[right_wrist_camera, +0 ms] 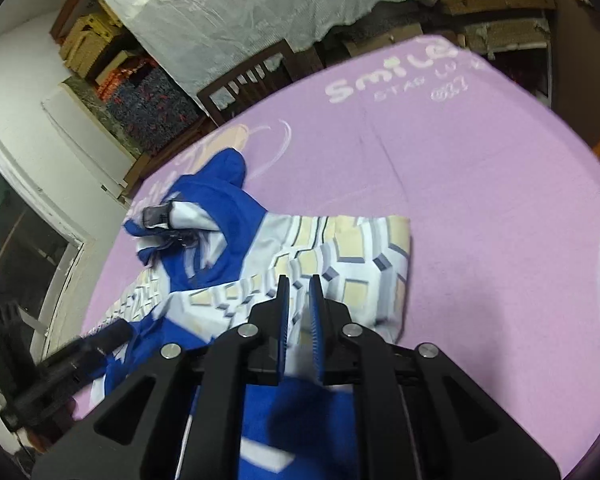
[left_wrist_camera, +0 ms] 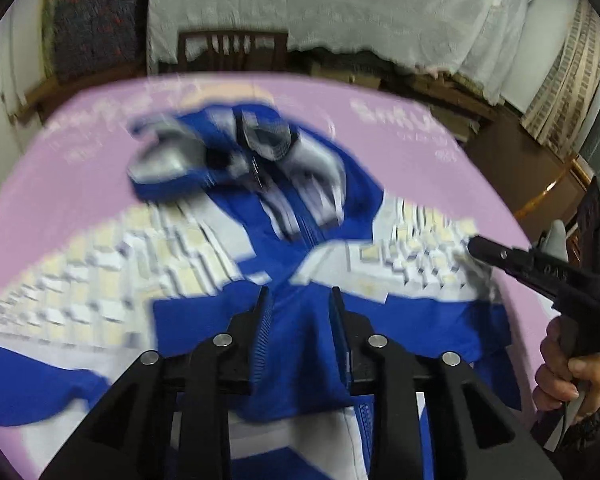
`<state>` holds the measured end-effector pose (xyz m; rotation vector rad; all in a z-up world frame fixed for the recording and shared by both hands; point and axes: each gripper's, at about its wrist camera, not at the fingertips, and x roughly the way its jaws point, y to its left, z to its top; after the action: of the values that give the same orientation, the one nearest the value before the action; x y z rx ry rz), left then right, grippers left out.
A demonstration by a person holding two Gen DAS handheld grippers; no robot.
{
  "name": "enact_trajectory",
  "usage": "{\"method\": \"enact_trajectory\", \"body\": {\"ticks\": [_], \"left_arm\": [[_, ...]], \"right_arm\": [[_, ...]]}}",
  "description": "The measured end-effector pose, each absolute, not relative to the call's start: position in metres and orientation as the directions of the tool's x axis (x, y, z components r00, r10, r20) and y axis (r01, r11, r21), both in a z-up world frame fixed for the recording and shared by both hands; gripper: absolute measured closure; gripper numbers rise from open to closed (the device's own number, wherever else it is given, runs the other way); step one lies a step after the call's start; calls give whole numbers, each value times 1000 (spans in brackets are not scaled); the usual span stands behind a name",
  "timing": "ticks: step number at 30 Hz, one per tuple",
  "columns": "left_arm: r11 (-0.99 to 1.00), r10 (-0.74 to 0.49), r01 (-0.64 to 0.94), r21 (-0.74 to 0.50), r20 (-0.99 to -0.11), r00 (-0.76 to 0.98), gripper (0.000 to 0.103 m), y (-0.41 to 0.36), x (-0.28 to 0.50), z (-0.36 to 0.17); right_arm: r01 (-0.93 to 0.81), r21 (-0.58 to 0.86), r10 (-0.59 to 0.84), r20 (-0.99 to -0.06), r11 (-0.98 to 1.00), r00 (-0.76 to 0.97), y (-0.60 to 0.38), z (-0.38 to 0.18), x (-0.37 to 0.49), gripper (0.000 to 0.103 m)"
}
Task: Fold large clothes
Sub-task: 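Grasp the jacket side with the left gripper and fold it toward the zipper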
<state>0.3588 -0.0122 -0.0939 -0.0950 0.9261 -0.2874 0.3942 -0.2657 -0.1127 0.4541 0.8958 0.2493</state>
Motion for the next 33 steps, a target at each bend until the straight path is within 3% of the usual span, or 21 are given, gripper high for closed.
{"method": "enact_trajectory", "body": {"ticks": [2,3,6,11,15,18,22,27,33], "left_arm": [[960,-279,191,-207,-793,541,75,-10,366,-111],[961,-275,192,-201,-787,552,85,-9,366,-113],[957,-289,189,-220,-778,558,89,-1,369,-115],[948,-318,156,-279,-775,546,95,12,371,-116],[951,-305,147,-270,-761,572,96,22,356,-102],[957,-290,167,-239,-739,608,91,23,337,-89],[958,-287,177,-226,-746,600,74,22,327,-92],[967,-255,156,-202,-772,582,74,25,336,-111],[971,-237,134,-196,-770,592,73,28,335,-112]], "right_arm": [[11,485,386,-709,874,590,-267,-127,402,92],[26,488,383,-716,873,583,-270,-135,404,95],[44,511,395,-714,858,577,-283,-150,408,103],[127,524,355,-716,842,601,-307,-150,401,100],[73,513,351,-677,855,647,-302,-125,375,96],[-2,516,393,-649,856,652,-284,-112,356,95],[-101,494,446,-654,864,611,-252,-108,335,93],[-80,462,434,-740,883,514,-238,-135,333,91],[-73,518,481,-721,852,499,-246,-144,335,91]]}}
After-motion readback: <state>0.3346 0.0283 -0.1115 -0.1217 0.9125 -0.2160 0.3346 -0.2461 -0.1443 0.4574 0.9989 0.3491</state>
